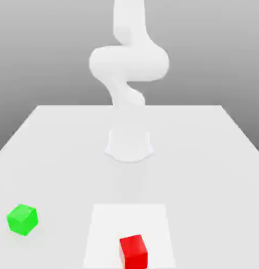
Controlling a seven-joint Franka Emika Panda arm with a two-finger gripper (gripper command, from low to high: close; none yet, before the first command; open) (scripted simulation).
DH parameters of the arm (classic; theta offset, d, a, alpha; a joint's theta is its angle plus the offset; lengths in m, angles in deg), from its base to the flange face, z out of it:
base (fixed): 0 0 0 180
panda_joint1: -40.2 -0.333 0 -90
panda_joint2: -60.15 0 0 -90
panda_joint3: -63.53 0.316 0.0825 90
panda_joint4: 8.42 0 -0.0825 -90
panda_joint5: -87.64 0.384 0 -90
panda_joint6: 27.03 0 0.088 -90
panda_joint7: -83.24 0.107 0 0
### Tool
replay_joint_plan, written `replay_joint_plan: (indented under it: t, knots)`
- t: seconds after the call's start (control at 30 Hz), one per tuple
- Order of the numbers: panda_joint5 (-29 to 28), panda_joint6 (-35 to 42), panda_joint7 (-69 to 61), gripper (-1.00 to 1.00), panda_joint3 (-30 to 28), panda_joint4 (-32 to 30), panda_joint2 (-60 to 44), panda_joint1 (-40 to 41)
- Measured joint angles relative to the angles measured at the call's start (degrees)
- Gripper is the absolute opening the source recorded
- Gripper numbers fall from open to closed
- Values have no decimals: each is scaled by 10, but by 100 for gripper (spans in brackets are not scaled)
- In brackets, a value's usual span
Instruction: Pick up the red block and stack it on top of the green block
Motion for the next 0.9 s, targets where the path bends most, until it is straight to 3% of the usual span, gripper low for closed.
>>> replay_joint_plan:
  t: [0.57,0.9]
  knots:
    - [29,-131,-117,0,-30,-54,-357,-40]
    - [18,-223,-157,0,-25,-75,-563,-37]
